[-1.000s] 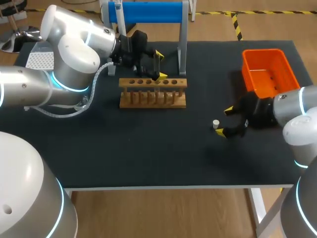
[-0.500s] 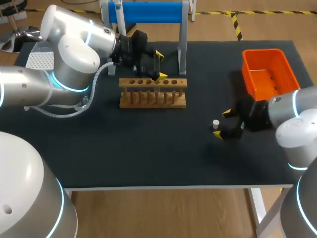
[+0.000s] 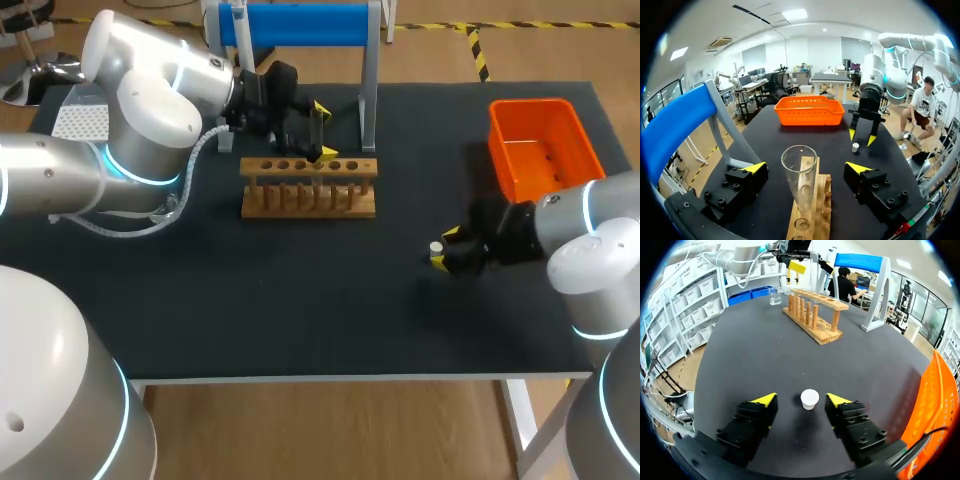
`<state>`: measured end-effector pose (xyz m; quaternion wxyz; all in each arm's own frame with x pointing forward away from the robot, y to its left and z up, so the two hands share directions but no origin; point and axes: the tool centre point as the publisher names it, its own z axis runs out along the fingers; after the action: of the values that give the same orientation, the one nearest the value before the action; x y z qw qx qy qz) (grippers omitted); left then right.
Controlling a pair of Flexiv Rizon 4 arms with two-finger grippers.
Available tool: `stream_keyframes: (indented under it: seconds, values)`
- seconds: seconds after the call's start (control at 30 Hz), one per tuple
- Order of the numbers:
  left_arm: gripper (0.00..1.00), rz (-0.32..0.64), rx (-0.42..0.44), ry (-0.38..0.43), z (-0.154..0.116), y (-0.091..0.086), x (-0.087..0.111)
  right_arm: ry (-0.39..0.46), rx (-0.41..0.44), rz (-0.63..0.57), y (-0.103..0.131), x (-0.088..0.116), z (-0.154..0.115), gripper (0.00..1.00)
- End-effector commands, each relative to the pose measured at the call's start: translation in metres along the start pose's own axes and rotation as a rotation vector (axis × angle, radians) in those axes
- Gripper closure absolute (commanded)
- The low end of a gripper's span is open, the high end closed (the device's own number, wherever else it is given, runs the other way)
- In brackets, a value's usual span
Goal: Invert the test tube, pick up the pipette, mount the tip to pipette, aspirate from beaker and dispense into the tube, eject the tip, return the pipette, and cap with the stopper.
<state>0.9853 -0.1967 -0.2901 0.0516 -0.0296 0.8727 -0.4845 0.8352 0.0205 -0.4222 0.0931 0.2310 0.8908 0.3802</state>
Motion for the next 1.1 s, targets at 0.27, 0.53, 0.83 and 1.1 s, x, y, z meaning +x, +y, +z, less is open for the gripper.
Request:
stream_keyframes:
  seconds: [0.27, 0.53, 0.83, 1.1]
  values:
    - [0.0, 0.001, 0.001, 0.004, -0.001, 0.001, -0.001, -0.006, 0.006, 0.008, 0.002, -0.003, 0.006, 0.5]
    - [0.0, 0.001, 0.001, 0.004, -0.001, 0.001, -0.001, -0.012, 0.01, 0.007, 0.001, -0.005, 0.009, 0.51]
    - [0.0, 0.001, 0.001, 0.004, -0.001, 0.001, -0.001, -0.018, 0.017, 0.01, 0.0, -0.007, 0.012, 0.46]
    - [0.0, 0.001, 0.001, 0.004, -0.001, 0.001, -0.001, -0.016, 0.02, 0.011, 0.0, -0.006, 0.015, 0.5]
